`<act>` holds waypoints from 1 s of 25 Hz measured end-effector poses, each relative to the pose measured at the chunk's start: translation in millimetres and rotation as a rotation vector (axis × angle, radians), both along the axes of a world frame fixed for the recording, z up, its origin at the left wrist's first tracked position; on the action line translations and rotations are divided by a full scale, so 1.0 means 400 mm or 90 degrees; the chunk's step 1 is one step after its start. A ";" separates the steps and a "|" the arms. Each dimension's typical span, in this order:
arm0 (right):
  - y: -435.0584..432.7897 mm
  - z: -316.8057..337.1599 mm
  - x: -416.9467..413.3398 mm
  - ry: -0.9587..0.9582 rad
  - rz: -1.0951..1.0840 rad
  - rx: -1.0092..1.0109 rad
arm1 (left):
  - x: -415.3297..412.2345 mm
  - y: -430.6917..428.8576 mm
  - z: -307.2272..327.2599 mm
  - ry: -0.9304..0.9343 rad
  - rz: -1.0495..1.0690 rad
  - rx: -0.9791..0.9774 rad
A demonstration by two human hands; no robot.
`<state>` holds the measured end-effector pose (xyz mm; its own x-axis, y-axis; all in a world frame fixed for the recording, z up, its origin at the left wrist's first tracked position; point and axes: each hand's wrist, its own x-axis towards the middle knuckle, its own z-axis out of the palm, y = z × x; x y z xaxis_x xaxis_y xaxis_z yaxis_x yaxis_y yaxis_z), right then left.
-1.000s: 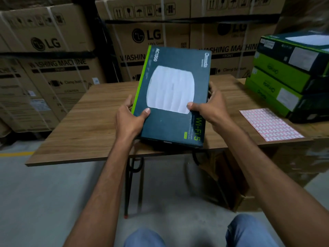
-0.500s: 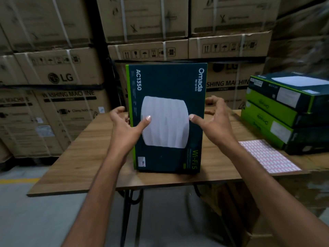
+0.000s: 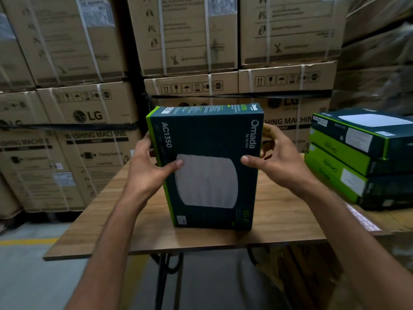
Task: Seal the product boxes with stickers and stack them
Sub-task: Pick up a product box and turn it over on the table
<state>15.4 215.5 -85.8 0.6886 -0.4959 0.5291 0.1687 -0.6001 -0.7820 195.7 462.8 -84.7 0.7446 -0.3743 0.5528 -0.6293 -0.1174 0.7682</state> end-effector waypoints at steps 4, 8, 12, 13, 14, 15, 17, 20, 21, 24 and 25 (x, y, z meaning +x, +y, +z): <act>0.010 -0.047 0.002 0.010 -0.105 -0.143 | -0.014 -0.006 -0.033 -0.031 0.025 -0.035; 0.034 -0.103 -0.001 0.069 -0.187 -0.193 | -0.074 -0.003 -0.082 0.001 -0.024 -0.045; 0.034 -0.156 -0.056 0.116 -0.104 -0.074 | -0.115 0.031 -0.178 0.053 -0.010 -0.060; 0.035 -0.176 -0.076 0.138 -0.072 -0.048 | -0.124 0.044 -0.202 0.061 -0.016 -0.035; 0.039 -0.198 -0.094 0.161 -0.047 -0.035 | -0.132 0.056 -0.223 0.067 -0.028 0.003; 0.042 -0.222 -0.108 0.184 -0.026 -0.032 | -0.142 0.067 -0.243 0.073 -0.044 0.044; 0.050 -0.272 -0.121 0.216 -0.001 -0.041 | -0.152 0.077 -0.282 0.079 -0.057 0.090; 0.060 -0.344 -0.119 0.254 0.017 -0.060 | -0.147 0.082 -0.346 0.085 -0.040 0.099; 0.060 -0.365 -0.117 0.261 0.014 -0.064 | -0.144 0.084 -0.367 0.082 -0.030 0.110; 0.064 -0.411 -0.124 0.279 -0.012 -0.078 | -0.142 0.097 -0.420 0.070 -0.028 0.149; 0.069 -0.419 -0.127 0.275 -0.023 -0.106 | -0.144 0.101 -0.429 0.043 -0.024 0.160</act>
